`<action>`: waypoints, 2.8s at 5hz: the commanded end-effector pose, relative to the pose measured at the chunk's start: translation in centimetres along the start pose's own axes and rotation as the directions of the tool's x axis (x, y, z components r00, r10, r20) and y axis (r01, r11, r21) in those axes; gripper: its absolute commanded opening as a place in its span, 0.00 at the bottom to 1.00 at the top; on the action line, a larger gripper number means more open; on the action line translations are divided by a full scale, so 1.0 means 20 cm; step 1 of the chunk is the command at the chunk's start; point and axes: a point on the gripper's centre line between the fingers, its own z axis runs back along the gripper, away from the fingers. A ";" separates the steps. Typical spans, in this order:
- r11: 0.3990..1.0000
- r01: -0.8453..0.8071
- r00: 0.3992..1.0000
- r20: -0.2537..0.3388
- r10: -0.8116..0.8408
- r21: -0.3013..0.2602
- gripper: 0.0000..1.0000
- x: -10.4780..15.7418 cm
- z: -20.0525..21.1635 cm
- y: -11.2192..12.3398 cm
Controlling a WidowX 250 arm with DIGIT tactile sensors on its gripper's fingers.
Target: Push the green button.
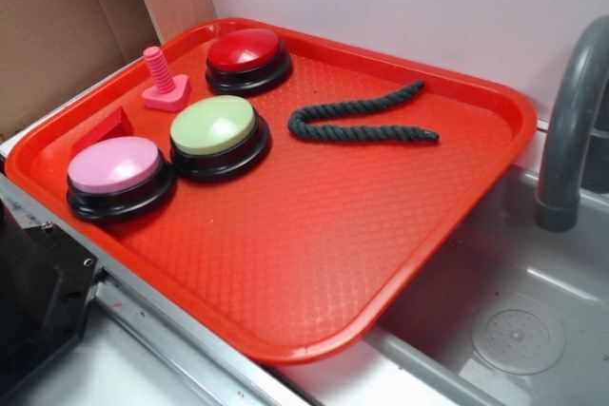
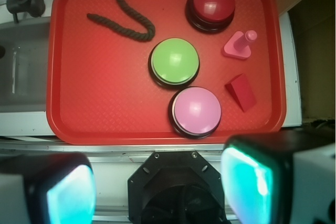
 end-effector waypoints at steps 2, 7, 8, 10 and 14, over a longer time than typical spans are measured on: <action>0.999 0.035 0.994 -0.103 -0.032 0.024 1.00 0.24 -0.13 0.17; 0.960 -0.251 0.967 -0.013 0.254 0.125 1.00 0.61 -0.65 0.21; 0.967 -0.250 0.967 -0.047 0.252 0.052 1.00 0.48 -0.67 0.20; 0.986 -0.134 0.987 -0.081 0.142 0.104 1.00 0.31 -0.75 0.31; 0.995 -0.032 0.994 -0.098 0.041 0.091 1.00 0.48 -0.99 0.30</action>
